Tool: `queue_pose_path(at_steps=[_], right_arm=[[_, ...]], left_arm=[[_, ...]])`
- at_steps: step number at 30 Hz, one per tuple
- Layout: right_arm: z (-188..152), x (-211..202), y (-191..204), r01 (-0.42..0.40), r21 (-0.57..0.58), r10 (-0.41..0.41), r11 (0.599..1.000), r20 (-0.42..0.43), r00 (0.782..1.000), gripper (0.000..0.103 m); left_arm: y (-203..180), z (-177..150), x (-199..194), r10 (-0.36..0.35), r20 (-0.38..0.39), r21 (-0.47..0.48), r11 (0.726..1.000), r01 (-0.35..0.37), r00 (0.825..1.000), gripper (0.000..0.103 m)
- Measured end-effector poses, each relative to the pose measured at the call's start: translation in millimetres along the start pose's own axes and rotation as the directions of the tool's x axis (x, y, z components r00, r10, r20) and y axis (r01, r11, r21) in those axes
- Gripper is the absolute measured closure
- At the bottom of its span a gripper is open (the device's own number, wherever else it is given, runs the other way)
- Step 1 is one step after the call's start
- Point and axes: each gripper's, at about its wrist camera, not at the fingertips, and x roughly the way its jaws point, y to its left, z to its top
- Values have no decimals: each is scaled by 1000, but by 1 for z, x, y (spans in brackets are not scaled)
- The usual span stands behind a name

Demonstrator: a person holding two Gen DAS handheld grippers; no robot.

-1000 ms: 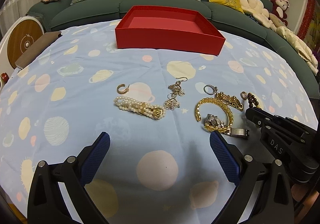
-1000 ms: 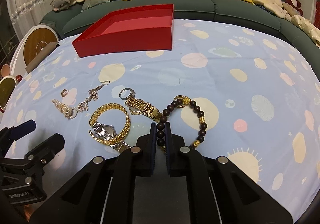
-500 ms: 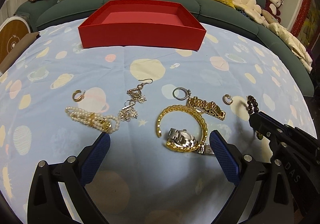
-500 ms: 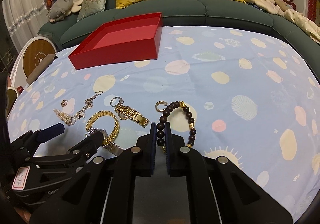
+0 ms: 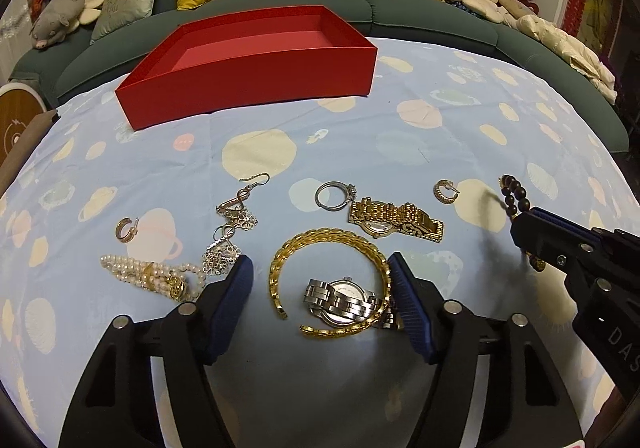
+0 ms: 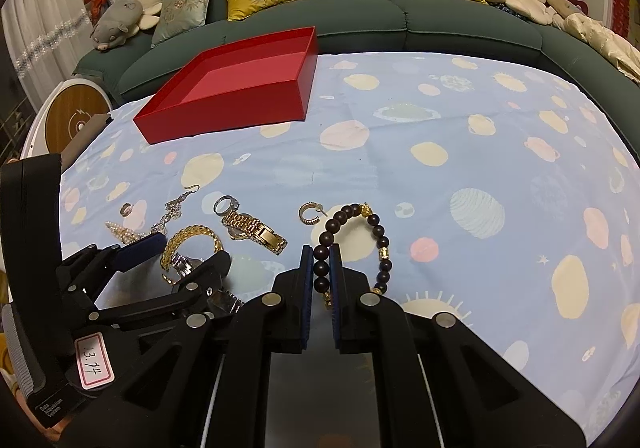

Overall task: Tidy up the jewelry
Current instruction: 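Grasp the gold bangle with the left gripper while the right lifts the beaded bracelet, then carry the bangle with the left gripper into the red box while the right drops the bracelet there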

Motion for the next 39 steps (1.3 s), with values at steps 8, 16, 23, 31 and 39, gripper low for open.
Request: queue_pose_path(at_steps=[8, 16, 23, 31, 39], right_arm=[[1, -4, 5, -6, -11, 6, 1000, 13, 1000, 96], [12, -19, 13, -38, -16, 39, 999, 59, 997, 96], [24, -26, 26, -75, -22, 76, 997, 88, 993, 96], [67, -39, 42, -133, -39, 137, 990, 130, 982, 96], [161, -7, 50, -160, -48, 166, 986, 170, 971, 96]], left_arm=[[1, 6, -17, -58, 36, -14, 998, 59, 998, 47], [13, 23, -62, -109, 128, -42, 992, 115, 986, 47], [45, 42, -85, -67, 165, -99, 992, 84, 984, 47], [83, 80, -96, -2, 191, -115, 993, 25, 982, 47], [114, 153, -74, 80, 220, -98, 993, -59, 972, 47]])
